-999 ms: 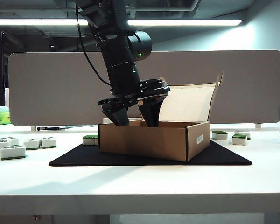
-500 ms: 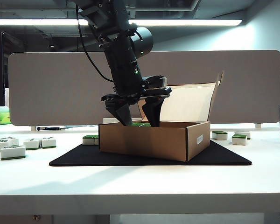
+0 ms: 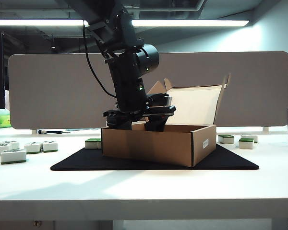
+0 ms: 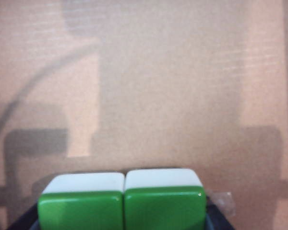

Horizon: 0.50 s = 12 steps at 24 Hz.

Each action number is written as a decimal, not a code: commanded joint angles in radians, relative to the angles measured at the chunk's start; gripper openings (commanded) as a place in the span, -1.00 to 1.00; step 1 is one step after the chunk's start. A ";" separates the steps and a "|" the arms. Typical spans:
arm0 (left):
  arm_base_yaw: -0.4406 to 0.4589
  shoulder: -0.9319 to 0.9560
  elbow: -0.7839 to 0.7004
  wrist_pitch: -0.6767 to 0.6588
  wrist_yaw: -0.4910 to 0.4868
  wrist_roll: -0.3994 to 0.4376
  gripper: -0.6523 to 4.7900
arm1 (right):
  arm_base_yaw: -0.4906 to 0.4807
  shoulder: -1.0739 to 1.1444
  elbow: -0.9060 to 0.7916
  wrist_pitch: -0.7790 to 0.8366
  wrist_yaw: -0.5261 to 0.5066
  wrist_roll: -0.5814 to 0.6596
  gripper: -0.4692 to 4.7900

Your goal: Pick up four mahjong tiles and put them into the paper box.

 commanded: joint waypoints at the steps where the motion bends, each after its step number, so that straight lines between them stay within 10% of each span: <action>1: -0.001 -0.004 0.005 0.010 -0.003 0.003 0.23 | 0.000 -0.011 0.004 0.009 0.000 -0.003 -0.83; 12: -0.001 0.009 0.005 -0.011 0.020 0.003 0.43 | 0.000 -0.011 0.004 0.009 0.000 -0.003 -0.83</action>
